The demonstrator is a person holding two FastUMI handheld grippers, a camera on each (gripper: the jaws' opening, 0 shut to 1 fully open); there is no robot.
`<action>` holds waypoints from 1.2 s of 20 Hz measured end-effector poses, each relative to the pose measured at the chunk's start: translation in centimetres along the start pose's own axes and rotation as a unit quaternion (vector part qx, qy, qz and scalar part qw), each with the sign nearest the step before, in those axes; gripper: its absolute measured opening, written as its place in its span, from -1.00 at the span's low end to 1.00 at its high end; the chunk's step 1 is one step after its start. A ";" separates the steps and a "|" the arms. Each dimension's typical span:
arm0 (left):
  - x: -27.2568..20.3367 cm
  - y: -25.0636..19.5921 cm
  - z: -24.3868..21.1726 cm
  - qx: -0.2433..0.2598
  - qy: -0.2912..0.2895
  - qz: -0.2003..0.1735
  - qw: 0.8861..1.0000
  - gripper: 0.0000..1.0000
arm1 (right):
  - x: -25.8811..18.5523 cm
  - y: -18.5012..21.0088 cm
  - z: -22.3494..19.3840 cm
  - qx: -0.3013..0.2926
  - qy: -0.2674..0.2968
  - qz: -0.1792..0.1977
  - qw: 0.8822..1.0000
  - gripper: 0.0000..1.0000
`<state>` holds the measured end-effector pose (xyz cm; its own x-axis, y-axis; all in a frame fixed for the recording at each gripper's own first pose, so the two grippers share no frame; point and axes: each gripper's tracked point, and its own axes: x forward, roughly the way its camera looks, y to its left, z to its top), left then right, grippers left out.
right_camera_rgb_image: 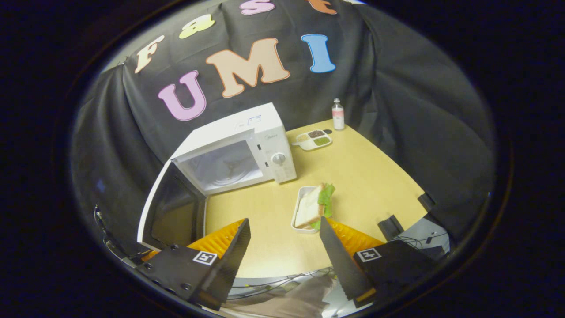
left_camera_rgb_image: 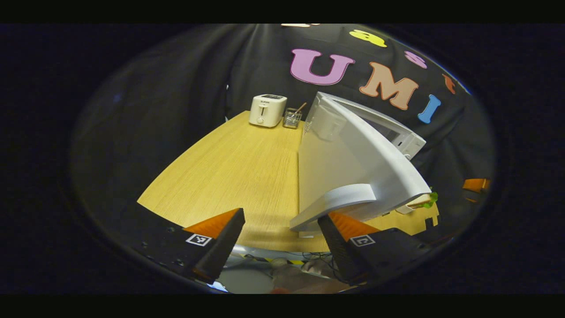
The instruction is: Open the microwave oven with the left hand, put the food in, and close the microwave oven.
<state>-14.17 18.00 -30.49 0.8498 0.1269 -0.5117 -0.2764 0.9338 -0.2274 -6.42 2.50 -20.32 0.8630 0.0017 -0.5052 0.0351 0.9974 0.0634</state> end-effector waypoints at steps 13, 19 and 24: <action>-0.9 1.8 0.0 -0.058 0.009 0.046 0.997 0.95 | 4.2 -4.8 -0.4 0.027 0.088 -0.002 0.996 0.96; -3.0 5.5 0.8 -0.097 -0.022 0.166 0.981 0.94 | 9.4 -6.7 -0.2 0.040 0.157 0.022 0.987 0.96; -6.5 9.2 3.8 -0.153 -0.097 0.295 0.938 0.94 | 13.6 -7.8 -1.6 0.030 0.222 0.036 0.974 0.96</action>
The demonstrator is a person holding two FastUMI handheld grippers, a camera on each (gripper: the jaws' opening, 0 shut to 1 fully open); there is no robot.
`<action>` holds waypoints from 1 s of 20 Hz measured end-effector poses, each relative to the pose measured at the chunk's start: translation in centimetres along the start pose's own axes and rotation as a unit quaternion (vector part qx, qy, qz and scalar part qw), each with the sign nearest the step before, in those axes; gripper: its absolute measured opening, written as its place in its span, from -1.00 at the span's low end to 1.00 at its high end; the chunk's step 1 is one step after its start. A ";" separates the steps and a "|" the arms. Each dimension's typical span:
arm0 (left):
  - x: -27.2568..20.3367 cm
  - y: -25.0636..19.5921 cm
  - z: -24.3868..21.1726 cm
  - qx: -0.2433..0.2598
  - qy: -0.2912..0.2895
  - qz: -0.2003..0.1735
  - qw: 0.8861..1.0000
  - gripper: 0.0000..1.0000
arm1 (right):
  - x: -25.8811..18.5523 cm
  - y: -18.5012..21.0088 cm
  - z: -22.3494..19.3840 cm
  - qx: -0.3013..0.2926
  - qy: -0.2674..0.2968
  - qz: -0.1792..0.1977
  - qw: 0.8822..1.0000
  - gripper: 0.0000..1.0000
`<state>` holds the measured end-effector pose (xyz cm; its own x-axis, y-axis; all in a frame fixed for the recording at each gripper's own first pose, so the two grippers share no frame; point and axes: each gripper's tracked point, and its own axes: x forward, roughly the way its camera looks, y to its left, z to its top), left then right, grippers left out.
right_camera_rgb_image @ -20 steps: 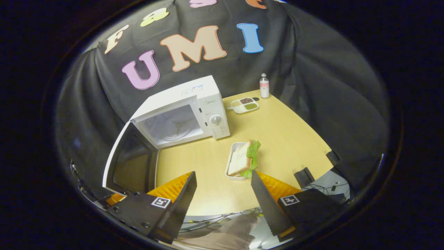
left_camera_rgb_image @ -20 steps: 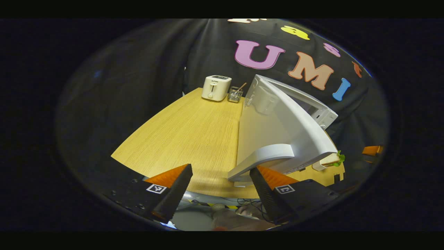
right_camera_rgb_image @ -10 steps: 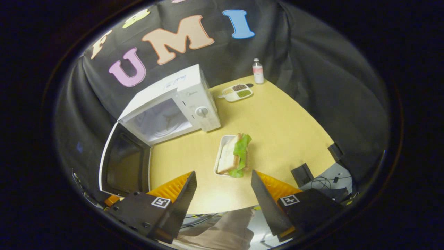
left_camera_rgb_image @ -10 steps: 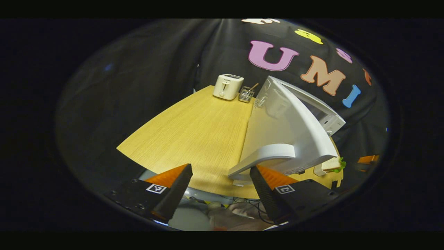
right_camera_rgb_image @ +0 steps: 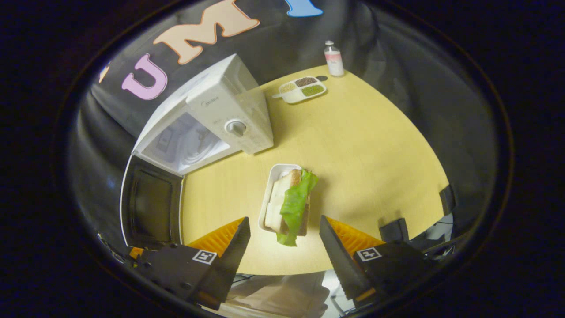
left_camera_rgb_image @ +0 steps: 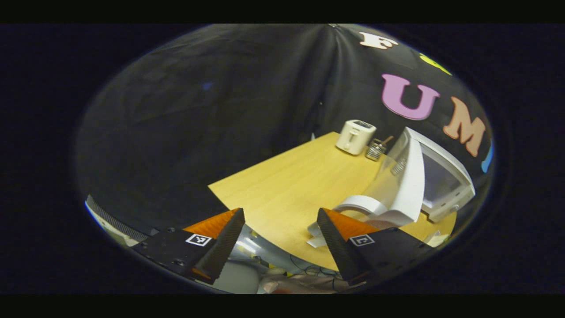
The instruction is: Open the microwave oven with the left hand, put the food in, and close the microwave oven.
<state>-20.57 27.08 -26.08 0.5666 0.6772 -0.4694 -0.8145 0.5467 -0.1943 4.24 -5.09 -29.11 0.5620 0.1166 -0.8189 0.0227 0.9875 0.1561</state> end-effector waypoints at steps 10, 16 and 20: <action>-6.1 -2.2 3.7 -0.029 -0.105 0.053 0.993 0.87 | 4.7 -2.0 -1.5 0.010 0.107 0.024 0.994 0.79; -7.3 -2.9 4.0 -0.026 -0.101 0.063 0.993 0.92 | 6.2 -0.8 -1.7 0.040 0.138 0.052 0.988 0.43; -7.2 -3.3 3.9 -0.013 -0.094 0.053 0.994 0.92 | 6.9 -0.1 -1.9 0.071 0.148 0.062 0.984 0.18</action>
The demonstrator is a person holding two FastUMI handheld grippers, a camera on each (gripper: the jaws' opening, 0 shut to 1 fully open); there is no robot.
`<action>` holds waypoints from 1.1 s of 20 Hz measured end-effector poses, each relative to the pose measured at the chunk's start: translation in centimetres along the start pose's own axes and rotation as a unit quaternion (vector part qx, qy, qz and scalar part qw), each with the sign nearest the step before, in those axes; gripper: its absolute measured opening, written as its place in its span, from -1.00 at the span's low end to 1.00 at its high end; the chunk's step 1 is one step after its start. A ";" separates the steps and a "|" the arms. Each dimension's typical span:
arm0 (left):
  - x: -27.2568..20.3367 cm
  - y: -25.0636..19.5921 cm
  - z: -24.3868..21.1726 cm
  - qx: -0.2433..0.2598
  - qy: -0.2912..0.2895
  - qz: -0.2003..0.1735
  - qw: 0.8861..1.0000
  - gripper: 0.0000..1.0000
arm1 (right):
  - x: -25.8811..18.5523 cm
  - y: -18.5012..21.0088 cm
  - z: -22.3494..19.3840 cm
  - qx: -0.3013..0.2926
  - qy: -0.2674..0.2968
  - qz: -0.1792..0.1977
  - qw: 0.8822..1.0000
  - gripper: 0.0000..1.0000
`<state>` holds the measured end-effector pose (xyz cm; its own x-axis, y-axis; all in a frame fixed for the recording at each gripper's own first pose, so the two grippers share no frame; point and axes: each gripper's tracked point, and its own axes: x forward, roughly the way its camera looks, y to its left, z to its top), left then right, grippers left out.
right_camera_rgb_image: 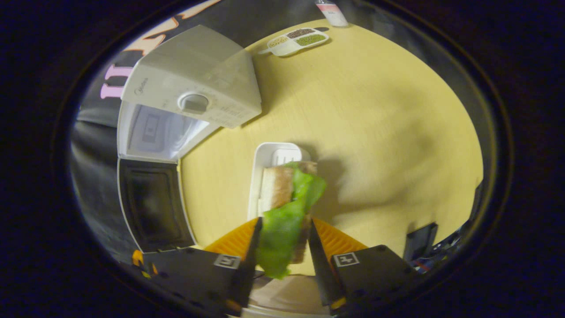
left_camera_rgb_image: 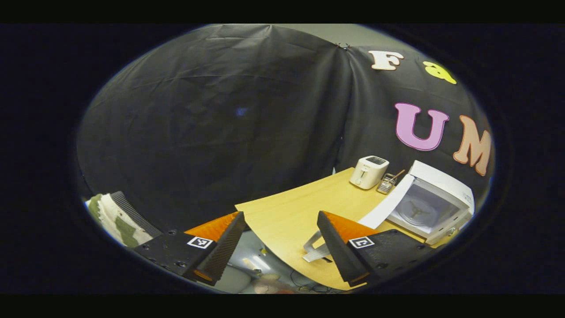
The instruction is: Open the microwave oven with the left hand, put the food in, and close the microwave oven.
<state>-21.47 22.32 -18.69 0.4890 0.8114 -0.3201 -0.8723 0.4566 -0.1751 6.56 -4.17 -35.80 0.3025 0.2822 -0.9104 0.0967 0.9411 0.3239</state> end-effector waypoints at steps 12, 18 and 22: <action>6.6 -4.2 -0.6 0.042 0.052 -0.136 0.988 0.87 | -5.9 3.3 1.8 0.114 -0.155 0.049 0.980 -0.25; 9.6 -5.8 -1.0 0.068 0.073 -0.205 0.974 0.92 | -10.7 8.2 0.4 0.164 -0.228 0.107 0.954 -0.26; 11.4 -6.8 -0.7 0.083 0.079 -0.235 0.965 0.87 | -10.7 11.1 -3.0 0.163 -0.249 0.107 0.948 -0.25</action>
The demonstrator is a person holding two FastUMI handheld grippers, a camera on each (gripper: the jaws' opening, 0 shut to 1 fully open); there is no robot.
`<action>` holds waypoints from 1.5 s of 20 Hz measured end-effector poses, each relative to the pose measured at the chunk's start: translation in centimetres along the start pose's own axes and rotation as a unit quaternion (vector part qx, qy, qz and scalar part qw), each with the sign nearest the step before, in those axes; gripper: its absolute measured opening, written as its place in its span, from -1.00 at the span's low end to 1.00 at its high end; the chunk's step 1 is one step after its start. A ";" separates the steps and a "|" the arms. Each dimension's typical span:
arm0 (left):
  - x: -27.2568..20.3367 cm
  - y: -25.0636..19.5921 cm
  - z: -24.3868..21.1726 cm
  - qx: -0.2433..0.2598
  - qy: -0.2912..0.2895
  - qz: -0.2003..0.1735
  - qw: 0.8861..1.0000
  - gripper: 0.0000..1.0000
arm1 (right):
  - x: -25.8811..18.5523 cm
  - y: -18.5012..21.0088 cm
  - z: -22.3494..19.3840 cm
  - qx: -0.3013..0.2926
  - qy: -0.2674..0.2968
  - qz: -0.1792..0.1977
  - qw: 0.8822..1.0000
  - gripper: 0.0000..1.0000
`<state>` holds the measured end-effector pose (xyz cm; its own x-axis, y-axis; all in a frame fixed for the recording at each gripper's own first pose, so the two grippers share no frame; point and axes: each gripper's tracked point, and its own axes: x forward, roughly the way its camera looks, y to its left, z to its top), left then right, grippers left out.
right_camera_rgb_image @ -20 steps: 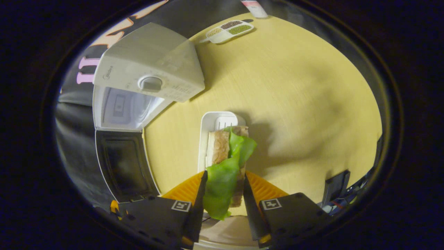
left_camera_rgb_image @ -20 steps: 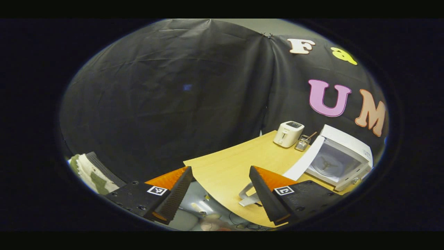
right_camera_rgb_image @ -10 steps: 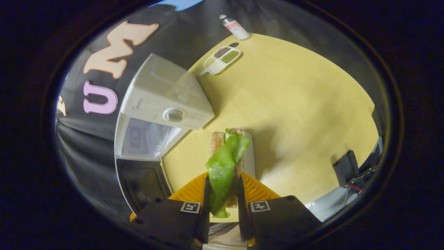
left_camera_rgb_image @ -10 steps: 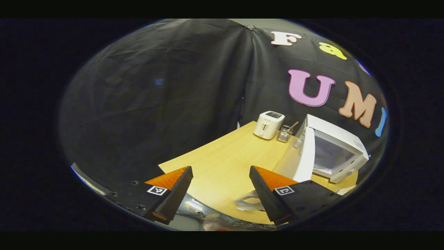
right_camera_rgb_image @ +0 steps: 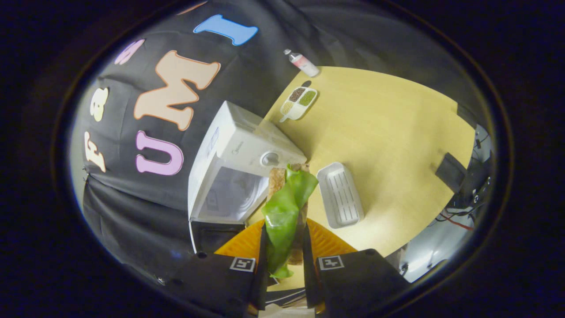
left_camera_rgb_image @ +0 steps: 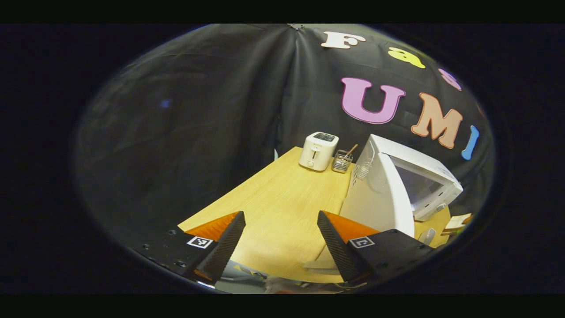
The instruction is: Open the microwave oven with the left hand, put the food in, and close the microwave oven.
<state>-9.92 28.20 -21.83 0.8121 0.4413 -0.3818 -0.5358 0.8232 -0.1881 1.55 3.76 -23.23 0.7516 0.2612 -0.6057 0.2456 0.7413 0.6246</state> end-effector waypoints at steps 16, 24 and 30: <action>4.2 0.3 0.1 0.056 0.029 -0.068 0.996 0.93 | 7.6 15.5 -14.8 -0.046 0.054 0.106 0.992 -0.25; 5.3 0.6 -0.6 0.045 0.051 -0.066 0.996 0.93 | 14.2 18.2 -11.5 -0.037 0.020 0.107 0.993 -0.26; 5.9 1.8 -1.7 0.041 0.076 -0.044 0.995 0.93 | 20.4 18.2 -8.3 -0.053 -0.026 0.089 0.994 -0.26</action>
<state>-6.46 31.70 -25.99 0.8067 0.3124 -0.5016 -0.4392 0.8849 -0.1552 16.25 27.77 -28.32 0.8086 0.3641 -0.4622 0.0425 0.7473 0.6631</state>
